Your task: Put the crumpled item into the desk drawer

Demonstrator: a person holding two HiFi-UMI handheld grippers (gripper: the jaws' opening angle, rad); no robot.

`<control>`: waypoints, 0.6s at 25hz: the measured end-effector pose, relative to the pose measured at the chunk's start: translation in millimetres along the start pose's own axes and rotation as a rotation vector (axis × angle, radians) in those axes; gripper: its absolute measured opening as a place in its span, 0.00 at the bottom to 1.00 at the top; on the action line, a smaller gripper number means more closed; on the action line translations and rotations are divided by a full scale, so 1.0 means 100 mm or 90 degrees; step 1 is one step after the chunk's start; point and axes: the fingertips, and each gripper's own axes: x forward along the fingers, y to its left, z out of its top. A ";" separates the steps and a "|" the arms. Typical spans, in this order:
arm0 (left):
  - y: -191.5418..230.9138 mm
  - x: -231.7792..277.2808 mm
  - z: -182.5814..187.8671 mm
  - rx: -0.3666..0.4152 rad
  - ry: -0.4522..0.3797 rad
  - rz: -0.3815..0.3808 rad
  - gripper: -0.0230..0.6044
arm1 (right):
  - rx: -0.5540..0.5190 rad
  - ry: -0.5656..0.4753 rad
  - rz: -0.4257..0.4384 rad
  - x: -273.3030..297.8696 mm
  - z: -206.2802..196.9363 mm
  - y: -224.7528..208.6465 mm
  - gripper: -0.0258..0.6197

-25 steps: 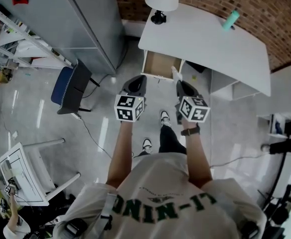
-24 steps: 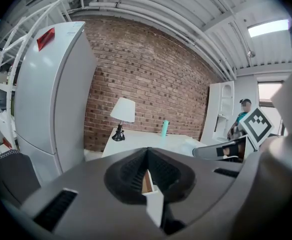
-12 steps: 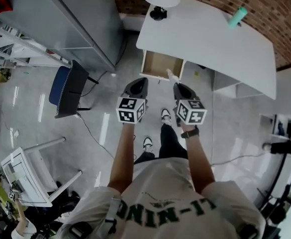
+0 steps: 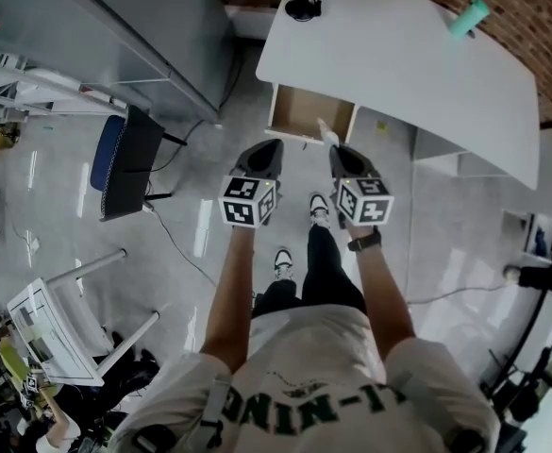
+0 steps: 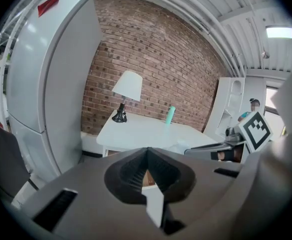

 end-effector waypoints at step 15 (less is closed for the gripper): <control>0.31 0.75 -0.57 -0.080 0.049 -0.013 0.03 | 0.084 0.091 0.014 0.75 -0.56 -0.70 0.05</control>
